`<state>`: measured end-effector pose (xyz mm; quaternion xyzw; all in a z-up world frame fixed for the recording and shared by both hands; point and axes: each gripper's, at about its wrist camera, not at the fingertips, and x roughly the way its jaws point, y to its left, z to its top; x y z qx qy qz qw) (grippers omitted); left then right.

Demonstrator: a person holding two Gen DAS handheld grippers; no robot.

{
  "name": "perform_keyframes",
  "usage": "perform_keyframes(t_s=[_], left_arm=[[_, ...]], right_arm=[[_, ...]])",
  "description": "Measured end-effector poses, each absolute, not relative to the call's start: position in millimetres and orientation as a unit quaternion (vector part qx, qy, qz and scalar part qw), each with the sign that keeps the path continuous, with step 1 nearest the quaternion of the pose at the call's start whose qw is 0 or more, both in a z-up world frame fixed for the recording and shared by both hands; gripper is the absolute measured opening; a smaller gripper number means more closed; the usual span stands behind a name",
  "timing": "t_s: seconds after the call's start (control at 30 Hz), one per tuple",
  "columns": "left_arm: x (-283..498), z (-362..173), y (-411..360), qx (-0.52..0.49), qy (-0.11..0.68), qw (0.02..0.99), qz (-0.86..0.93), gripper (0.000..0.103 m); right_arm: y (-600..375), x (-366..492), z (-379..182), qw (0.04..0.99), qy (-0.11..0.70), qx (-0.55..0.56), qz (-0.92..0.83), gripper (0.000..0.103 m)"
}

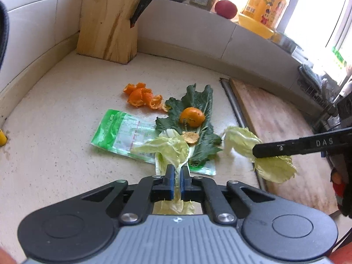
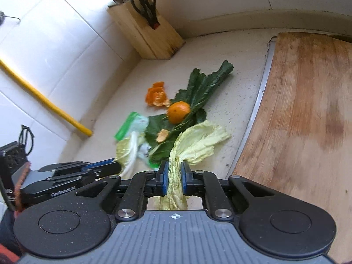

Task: Collect trash
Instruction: 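Lift the cabbage leaf with left tool while right lifts its cabbage leaf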

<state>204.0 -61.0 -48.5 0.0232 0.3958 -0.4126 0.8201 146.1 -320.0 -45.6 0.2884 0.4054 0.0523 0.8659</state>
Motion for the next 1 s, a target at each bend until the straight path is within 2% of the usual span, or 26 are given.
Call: perform_keyframes(t_s=[0.47, 0.63, 0.67, 0.73, 0.77, 0.8, 0.87, 0.93, 0.97, 1.0], left_arm=[[154, -25, -44, -0.007, 0.356, 0.851, -0.385, 0.003], [153, -37, -54, 0.000, 0.367, 0.858, -0.360, 0.006], [153, -39, -57, 0.011, 0.366, 0.866, -0.341, 0.008], [154, -44, -63, 0.033, 0.357, 0.877, -0.319, 0.023], [155, -46, -65, 0.034, 0.360, 0.878, -0.314, 0.035], [155, -49, -68, 0.032, 0.361, 0.876, -0.318, 0.042], [153, -52, -74, 0.036, 0.362, 0.874, -0.323, 0.045], [151, -58, -84, 0.050, 0.366, 0.870, -0.326, 0.052], [150, -61, -87, 0.058, 0.364, 0.871, -0.324, 0.055], [151, -67, -90, 0.068, 0.364, 0.875, -0.312, 0.057]], right_arm=[[-307, 121, -29, 0.876, 0.364, 0.298, 0.104, 0.015], [-308, 115, -33, 0.878, 0.367, 0.288, 0.106, 0.015], [-308, 115, -34, 0.880, 0.368, 0.282, 0.103, 0.017], [-305, 120, -40, 0.881, 0.375, 0.270, 0.105, 0.022], [-303, 122, -42, 0.882, 0.377, 0.263, 0.103, 0.027], [-299, 124, -44, 0.884, 0.384, 0.247, 0.102, 0.032], [-287, 131, -45, 0.889, 0.397, 0.204, 0.100, 0.058], [-276, 132, -47, 0.890, 0.405, 0.179, 0.113, 0.067], [-270, 132, -48, 0.888, 0.411, 0.168, 0.122, 0.063], [-267, 131, -49, 0.889, 0.416, 0.151, 0.119, 0.067]])
